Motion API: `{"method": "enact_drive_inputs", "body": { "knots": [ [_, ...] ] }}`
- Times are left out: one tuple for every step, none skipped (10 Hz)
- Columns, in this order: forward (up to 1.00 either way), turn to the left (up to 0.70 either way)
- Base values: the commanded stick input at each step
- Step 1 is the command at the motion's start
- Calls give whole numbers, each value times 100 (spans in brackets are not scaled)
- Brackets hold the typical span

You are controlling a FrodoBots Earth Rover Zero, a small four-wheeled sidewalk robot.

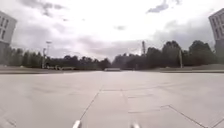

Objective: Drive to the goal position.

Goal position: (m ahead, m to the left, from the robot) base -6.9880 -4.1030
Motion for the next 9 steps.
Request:
{"method": "enact_drive_inputs", "body": {
  "knots": [
    [100, 0],
    [100, 0],
    [100, 0],
    [100, 0],
    [100, 0],
    [100, 0],
    [100, 0],
    [100, 0],
    [100, 0]
  ]
}}
